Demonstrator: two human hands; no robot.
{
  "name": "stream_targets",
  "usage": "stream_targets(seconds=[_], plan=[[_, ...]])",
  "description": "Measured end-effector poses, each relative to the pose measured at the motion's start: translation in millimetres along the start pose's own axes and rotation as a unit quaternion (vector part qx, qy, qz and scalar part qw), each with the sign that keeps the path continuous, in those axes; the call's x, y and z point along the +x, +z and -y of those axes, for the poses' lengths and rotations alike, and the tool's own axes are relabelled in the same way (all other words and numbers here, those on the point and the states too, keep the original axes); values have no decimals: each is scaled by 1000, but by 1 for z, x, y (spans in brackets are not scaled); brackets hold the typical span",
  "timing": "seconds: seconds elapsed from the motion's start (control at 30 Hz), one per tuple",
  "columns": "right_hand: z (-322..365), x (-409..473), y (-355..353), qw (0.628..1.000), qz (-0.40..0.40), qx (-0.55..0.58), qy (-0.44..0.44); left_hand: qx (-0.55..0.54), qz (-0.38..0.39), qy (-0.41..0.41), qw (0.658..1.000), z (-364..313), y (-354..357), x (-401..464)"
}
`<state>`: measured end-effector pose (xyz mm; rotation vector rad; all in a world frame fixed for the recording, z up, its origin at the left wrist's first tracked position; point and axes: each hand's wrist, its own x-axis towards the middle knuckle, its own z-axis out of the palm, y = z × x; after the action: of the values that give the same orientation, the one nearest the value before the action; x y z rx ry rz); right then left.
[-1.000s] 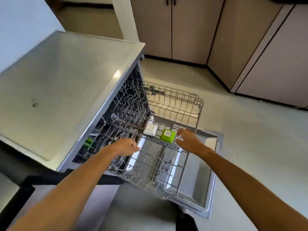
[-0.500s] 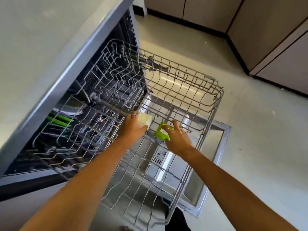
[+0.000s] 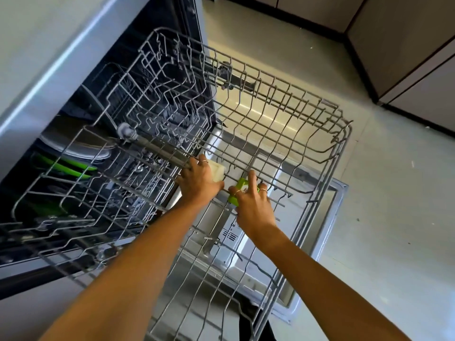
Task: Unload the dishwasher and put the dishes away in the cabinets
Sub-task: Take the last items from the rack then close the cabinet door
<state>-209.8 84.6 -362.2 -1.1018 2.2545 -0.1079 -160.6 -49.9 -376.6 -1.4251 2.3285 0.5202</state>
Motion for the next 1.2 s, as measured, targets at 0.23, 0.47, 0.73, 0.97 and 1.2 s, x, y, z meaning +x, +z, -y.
stream_targets(seconds=[0.23, 0.47, 0.73, 0.97, 1.2], plan=[[-6, -9, 2, 998, -49, 47, -9, -55, -47, -8, 997, 5, 10, 1], [-8, -28, -6, 984, -119, 130, -19, -117, -127, 41, 984, 8, -11, -8], [15, -85, -26, 967, -181, 174, -49, -125, -158, 174, 964, 38, -53, -85], [83, -163, -85, 947, -222, 214, -89, -149, -211, 269, 928, 86, -154, -195], [194, -251, -149, 909, -278, 247, -189, -141, -304, 257, 906, 173, -261, -313]])
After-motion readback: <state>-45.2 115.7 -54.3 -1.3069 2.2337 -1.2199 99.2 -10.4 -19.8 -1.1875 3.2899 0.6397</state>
